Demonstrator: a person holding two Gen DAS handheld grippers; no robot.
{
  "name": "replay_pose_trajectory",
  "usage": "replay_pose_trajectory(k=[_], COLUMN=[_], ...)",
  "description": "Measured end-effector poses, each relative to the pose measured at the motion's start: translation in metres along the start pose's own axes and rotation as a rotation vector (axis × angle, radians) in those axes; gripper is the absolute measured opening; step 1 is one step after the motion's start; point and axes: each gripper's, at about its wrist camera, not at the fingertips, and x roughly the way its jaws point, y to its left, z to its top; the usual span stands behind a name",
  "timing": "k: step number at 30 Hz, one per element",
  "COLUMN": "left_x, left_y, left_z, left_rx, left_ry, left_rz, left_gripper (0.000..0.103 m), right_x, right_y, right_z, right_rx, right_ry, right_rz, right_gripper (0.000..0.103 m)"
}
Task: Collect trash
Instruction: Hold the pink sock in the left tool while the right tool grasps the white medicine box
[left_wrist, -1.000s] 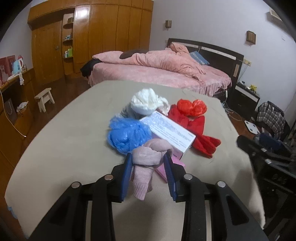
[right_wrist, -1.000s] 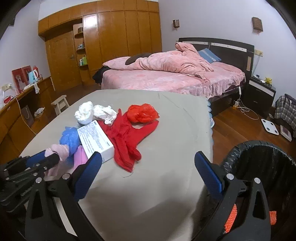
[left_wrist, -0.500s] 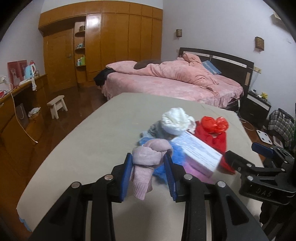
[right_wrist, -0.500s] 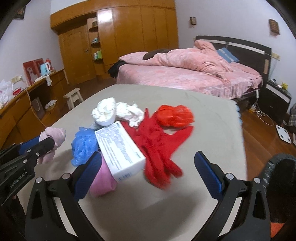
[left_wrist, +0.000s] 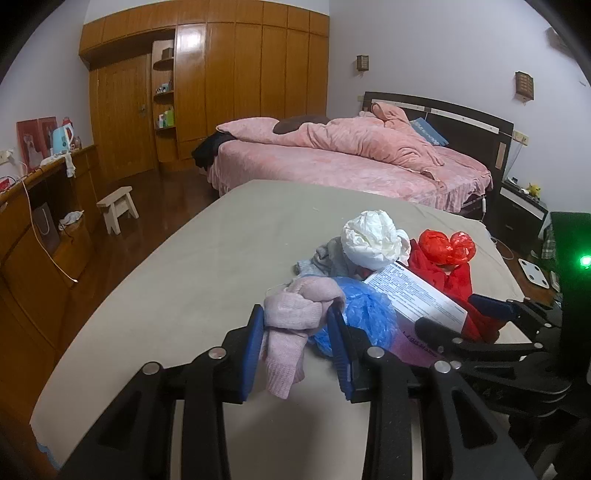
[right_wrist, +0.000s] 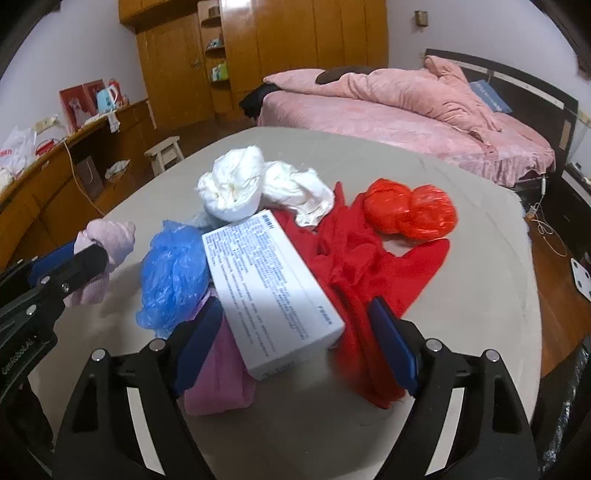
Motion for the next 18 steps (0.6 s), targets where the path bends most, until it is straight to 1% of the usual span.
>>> replay_pose_trajectory(k=[5, 8, 11, 12, 13, 18], left_x=[0.003, 0.004, 0.001, 0.0, -0.002, -0.009], left_y=[0.001, 0.001, 0.0, 0.0, -0.001, -0.002], left_z=[0.0, 0.001, 0.002, 0.002, 0.003, 0.007], left_rx=[-0.006, -0.006, 0.0, 0.003, 0.007, 0.007], left_ry=[0.003, 0.006, 0.003, 0.001, -0.005, -0.017], left_rz=[0.006, 0.007, 0.004, 0.002, 0.0, -0.007], left_gripper=[0.035, 0.035, 0.035, 0.035, 0.035, 0.035], right_x=[0.012, 0.014, 0.009, 0.006, 0.004, -0.019], right_y=[0.004, 0.006, 0.009, 0.009, 0.008, 0.006], right_z=[0.002, 0.002, 0.001, 0.001, 0.002, 0.003], right_rx=[-0.006, -0.005, -0.014, -0.011, -0.005, 0.015], right_ry=[0.052, 0.064, 0.051, 0.042, 0.035, -0.003], right_rz=[0.011, 0.029, 0.037, 0.046, 0.058, 0.071], right_gripper=[0.077, 0.071, 0.065, 0.06, 0.059, 0.058])
